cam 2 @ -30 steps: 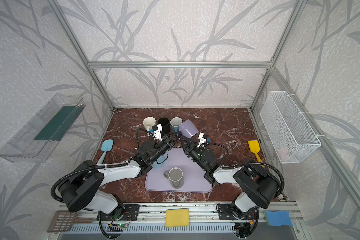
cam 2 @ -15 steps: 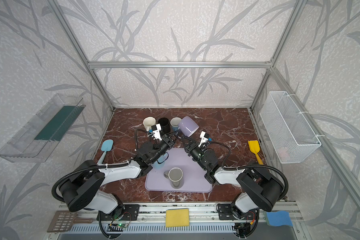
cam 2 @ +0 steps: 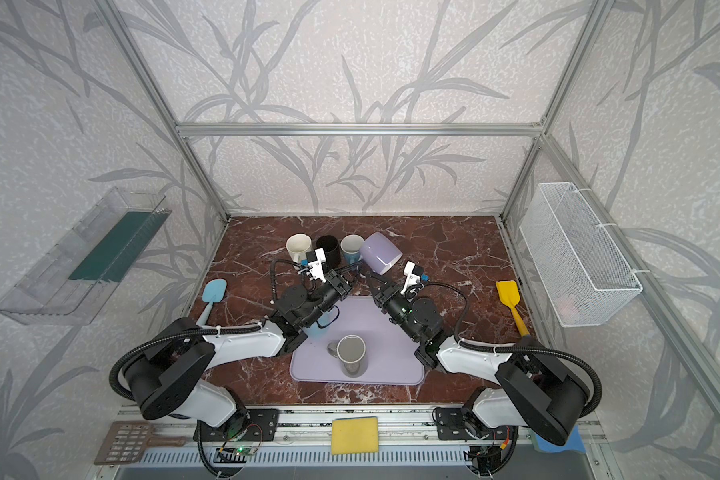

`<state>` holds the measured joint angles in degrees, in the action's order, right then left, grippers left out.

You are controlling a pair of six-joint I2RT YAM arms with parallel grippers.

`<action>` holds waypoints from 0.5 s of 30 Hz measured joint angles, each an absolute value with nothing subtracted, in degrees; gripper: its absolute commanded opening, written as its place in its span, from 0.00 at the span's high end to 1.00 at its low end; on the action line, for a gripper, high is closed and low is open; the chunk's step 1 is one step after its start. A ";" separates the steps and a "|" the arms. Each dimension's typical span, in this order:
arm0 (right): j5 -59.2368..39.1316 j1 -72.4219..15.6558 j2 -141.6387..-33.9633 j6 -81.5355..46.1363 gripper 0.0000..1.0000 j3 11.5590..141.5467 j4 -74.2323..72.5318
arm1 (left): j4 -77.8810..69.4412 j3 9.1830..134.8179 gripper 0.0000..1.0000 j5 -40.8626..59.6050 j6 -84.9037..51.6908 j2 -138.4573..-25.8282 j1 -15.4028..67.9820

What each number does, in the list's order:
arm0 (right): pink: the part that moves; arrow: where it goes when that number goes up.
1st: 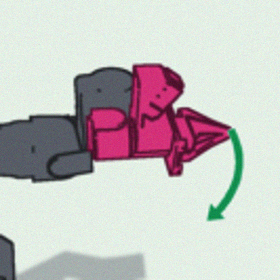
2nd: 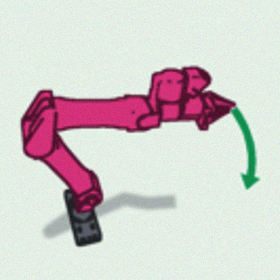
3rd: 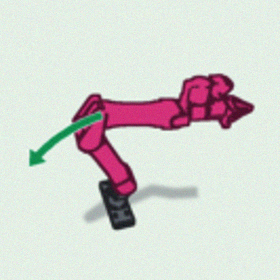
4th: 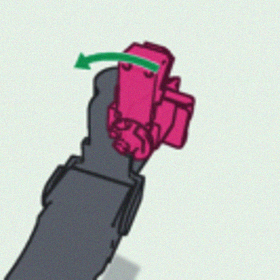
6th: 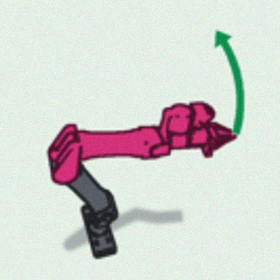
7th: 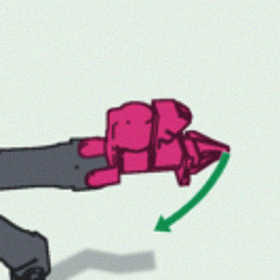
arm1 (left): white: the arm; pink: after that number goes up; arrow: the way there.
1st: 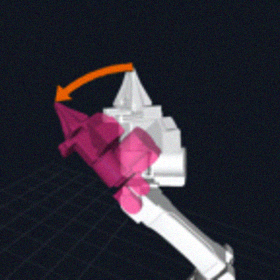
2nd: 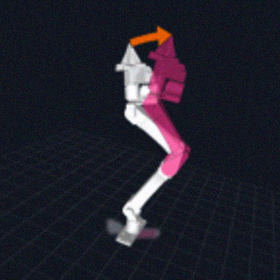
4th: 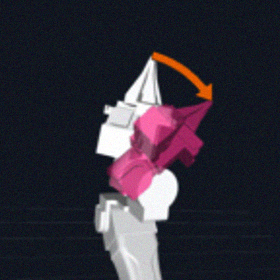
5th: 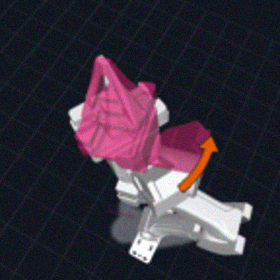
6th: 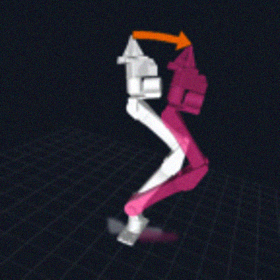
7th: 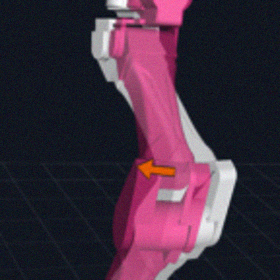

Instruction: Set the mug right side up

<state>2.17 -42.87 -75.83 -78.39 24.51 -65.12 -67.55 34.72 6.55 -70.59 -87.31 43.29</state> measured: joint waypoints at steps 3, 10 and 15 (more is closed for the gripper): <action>0.89 -42.30 -73.10 -77.25 1.00 24.51 -60.36 | -66.11 34.72 0.85 7.44 -70.43 -87.02 43.40; -1.74 -40.42 -66.43 -73.84 1.00 24.51 -49.54 | -59.40 36.77 0.83 10.92 -68.99 -86.08 43.31; -4.71 -38.74 -63.92 -72.05 1.00 24.62 -44.58 | -56.51 37.71 0.82 14.39 -69.14 -86.15 42.37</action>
<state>-4.71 -38.74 -63.92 -72.05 24.62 -44.58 -56.51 37.71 14.39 -69.14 -86.15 42.37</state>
